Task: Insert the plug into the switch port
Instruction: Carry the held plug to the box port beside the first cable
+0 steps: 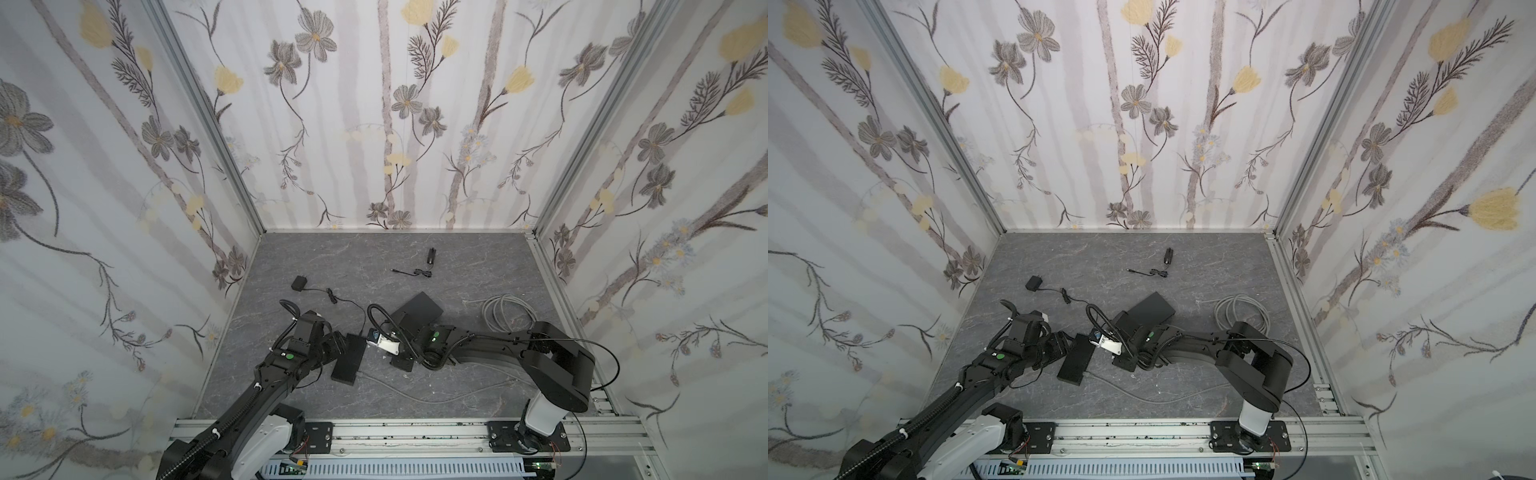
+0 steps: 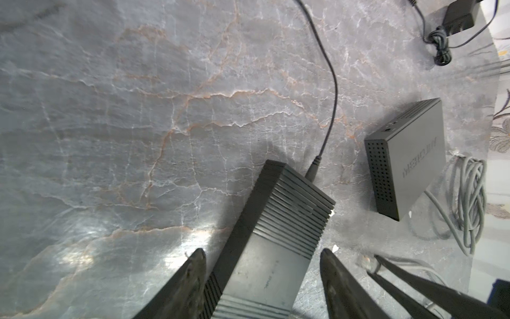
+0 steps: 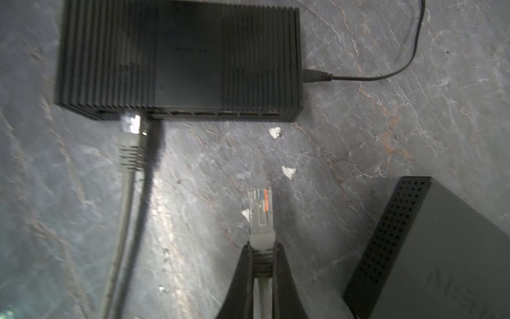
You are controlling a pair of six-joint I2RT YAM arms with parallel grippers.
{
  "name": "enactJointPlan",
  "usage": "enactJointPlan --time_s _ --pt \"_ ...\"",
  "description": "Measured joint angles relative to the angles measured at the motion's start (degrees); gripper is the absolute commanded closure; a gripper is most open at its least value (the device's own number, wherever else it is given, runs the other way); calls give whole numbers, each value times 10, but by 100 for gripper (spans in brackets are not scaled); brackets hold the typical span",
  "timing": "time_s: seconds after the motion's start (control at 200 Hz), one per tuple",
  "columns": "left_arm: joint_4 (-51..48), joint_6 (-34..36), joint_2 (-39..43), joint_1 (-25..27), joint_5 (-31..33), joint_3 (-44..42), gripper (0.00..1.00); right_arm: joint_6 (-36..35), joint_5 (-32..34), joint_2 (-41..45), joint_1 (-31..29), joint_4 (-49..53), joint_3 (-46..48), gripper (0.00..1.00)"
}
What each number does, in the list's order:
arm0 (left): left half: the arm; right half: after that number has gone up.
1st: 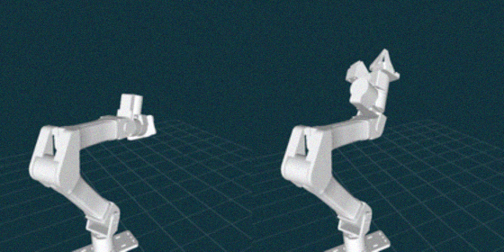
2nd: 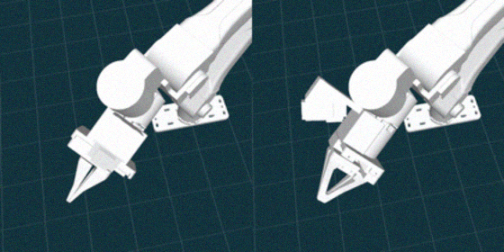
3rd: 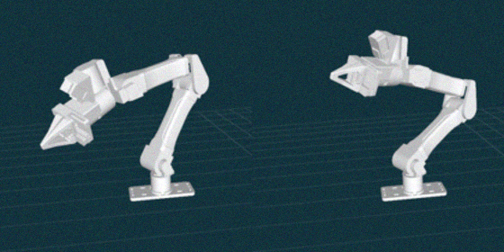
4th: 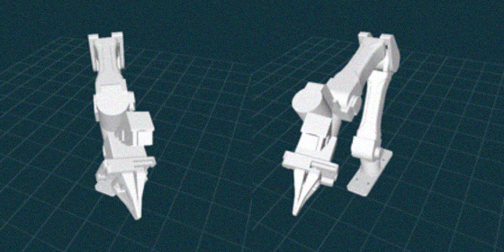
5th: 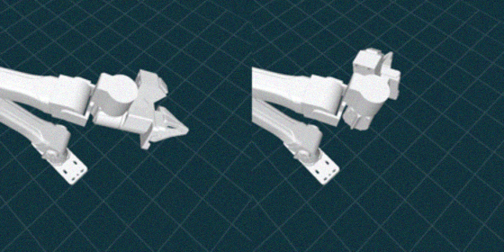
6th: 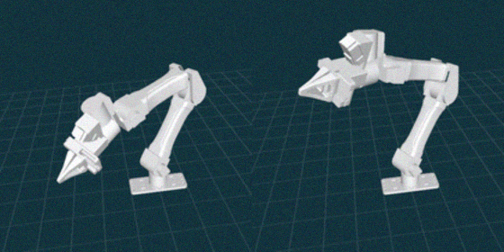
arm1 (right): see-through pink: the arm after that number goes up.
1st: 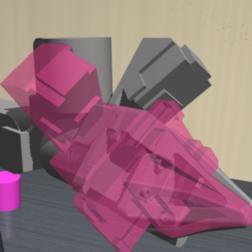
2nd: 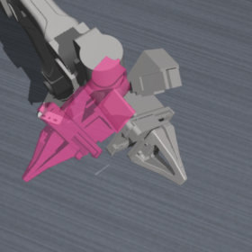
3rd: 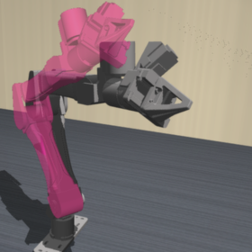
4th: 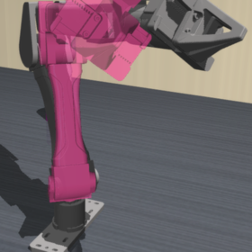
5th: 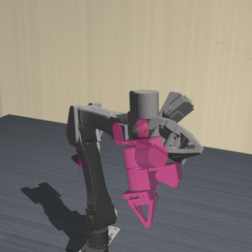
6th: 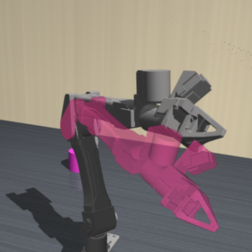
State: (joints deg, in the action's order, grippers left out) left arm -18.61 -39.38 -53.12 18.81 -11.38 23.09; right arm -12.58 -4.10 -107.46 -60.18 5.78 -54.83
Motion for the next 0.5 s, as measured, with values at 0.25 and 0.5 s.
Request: enactJointPlan --time_s 0.25,0.5 --pt "25 2 -25 0 -3 -4 35 97 -14 32 -32 -76 68 100" --pt "33 16 -40 0 -2 -15 38 121 26 -27 -67 -80 14 100"
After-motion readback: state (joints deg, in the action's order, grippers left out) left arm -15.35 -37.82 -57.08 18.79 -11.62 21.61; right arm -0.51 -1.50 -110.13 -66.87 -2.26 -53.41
